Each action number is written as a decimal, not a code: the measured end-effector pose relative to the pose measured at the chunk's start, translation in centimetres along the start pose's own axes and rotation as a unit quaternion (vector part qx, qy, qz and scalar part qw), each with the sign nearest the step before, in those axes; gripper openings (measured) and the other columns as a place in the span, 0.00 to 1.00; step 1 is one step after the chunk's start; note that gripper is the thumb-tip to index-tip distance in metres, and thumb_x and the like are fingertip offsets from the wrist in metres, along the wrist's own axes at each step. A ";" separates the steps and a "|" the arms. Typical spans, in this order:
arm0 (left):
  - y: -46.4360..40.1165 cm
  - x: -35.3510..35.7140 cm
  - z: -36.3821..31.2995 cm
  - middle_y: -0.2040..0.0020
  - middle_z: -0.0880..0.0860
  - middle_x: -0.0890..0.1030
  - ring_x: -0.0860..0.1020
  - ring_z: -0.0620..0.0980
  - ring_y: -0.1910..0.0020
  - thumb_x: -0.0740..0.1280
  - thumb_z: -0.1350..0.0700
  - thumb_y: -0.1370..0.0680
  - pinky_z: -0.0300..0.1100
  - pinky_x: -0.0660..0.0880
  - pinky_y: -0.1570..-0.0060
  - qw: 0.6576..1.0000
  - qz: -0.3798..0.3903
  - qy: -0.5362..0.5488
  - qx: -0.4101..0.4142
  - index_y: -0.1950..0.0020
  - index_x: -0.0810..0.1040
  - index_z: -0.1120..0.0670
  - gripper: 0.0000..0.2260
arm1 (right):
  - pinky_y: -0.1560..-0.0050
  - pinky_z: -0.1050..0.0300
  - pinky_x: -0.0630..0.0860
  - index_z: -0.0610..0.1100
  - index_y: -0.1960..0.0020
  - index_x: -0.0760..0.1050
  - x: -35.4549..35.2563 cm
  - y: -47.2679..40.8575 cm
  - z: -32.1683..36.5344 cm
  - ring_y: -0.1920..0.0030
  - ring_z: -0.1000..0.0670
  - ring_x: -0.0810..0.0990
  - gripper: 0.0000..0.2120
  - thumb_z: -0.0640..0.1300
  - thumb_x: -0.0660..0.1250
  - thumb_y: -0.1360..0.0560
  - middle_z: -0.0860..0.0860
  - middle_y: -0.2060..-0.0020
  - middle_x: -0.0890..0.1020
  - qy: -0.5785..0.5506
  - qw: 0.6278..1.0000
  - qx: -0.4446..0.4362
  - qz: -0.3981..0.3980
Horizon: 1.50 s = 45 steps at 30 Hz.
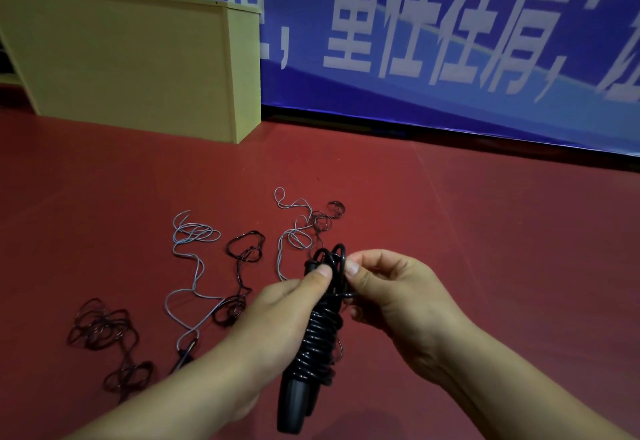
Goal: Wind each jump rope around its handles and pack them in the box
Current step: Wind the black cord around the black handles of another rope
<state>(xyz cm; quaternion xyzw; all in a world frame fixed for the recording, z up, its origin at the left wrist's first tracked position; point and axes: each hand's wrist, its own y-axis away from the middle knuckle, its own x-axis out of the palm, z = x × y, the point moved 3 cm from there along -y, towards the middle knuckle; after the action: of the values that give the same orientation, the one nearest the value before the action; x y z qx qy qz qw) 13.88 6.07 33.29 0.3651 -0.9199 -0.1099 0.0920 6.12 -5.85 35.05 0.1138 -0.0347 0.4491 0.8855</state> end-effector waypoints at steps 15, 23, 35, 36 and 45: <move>-0.3 -0.1 0.6 0.61 0.51 0.84 0.80 0.46 0.64 0.63 0.44 0.21 0.39 0.75 0.63 0.992 0.010 -0.103 0.070 0.50 0.83 0.52 0.14 | 0.62 0.57 0.78 0.40 0.54 0.80 -0.2 -0.1 -0.2 0.66 0.49 0.79 0.10 0.42 0.72 0.34 0.44 0.63 0.82 -0.026 0.999 0.037 0.016; 0.1 -0.1 0.3 0.66 0.52 0.78 0.74 0.46 0.67 0.61 0.42 0.21 0.42 0.72 0.62 0.979 -0.017 -0.179 0.094 0.52 0.80 0.54 0.17 | 0.64 0.56 0.77 0.47 0.49 0.81 -0.7 -0.2 1.3 0.67 0.53 0.78 0.13 0.55 0.66 0.25 0.50 0.60 0.81 0.045 0.997 -0.056 -0.031; 0.2 -1.1 0.7 0.70 0.43 0.70 0.69 0.43 0.69 0.61 0.42 0.21 0.43 0.66 0.64 0.936 -0.023 -0.335 0.110 0.55 0.77 0.53 0.16 | 0.55 0.70 0.71 0.57 0.56 0.80 -0.9 0.3 1.6 0.56 0.59 0.77 0.07 0.45 0.73 0.27 0.57 0.55 0.79 0.468 0.857 -0.209 0.062; 0.3 -1.1 0.7 0.71 0.43 0.69 0.68 0.43 0.70 0.61 0.42 0.21 0.43 0.65 0.65 0.932 -0.019 -0.344 0.113 0.56 0.76 0.54 0.16 | 0.55 0.70 0.71 0.57 0.56 0.79 -0.8 0.3 1.5 0.56 0.59 0.77 0.07 0.45 0.73 0.27 0.57 0.55 0.78 0.477 0.851 -0.211 0.061; 0.2 -1.2 0.9 0.67 0.45 0.69 0.68 0.46 0.68 0.64 0.42 0.22 0.45 0.66 0.61 0.959 0.044 -0.268 0.083 0.62 0.72 0.50 0.14 | 0.62 0.53 0.75 0.49 0.59 0.73 -0.5 -0.8 0.0 0.64 0.52 0.73 0.09 0.40 0.64 0.20 0.53 0.65 0.77 0.251 0.962 -0.103 0.039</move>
<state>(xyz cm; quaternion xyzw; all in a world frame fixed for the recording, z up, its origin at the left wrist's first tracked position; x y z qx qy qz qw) 14.39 7.12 32.36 0.2875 -0.9320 -0.1223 -0.1836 6.46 -6.75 34.82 -0.0957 0.1384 0.4919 0.8543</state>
